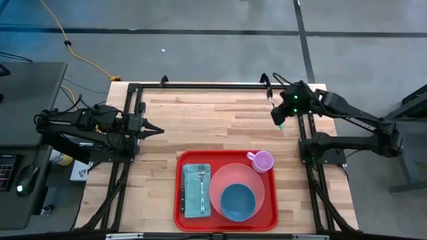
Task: Set up tray
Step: Put the blue spoon on the blue napkin beside the black knife
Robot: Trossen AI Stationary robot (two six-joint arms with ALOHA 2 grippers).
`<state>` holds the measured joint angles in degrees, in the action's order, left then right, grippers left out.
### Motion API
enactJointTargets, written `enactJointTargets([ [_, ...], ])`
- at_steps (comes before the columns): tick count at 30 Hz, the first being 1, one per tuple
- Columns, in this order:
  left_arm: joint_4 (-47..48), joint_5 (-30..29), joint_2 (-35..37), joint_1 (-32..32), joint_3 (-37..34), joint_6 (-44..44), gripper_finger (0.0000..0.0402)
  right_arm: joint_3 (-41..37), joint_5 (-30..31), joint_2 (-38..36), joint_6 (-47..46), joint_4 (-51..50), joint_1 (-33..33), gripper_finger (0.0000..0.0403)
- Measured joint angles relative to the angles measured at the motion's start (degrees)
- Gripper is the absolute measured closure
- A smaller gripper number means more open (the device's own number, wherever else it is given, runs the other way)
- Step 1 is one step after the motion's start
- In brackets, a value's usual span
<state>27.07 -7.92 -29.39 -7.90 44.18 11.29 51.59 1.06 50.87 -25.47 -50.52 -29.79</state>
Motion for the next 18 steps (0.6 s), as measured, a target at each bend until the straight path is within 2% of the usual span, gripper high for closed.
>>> enactJointTargets([
  [8,0.02,0.81,0.02,0.0,0.0,-0.02,0.0355,11.16,4.92,0.13,-2.93,-0.55,14.54,0.0393],
  [13,0.02,0.98,0.02,0.0,0.0,-0.02,0.0355,12.09,9.94,1.6,-6.25,2.4,25.52,0.0393],
  [18,0.04,0.97,0.02,-0.01,0.0,-0.25,0.0355,12.09,14.13,6.5,-9.29,5.81,35.2,0.0393],
])
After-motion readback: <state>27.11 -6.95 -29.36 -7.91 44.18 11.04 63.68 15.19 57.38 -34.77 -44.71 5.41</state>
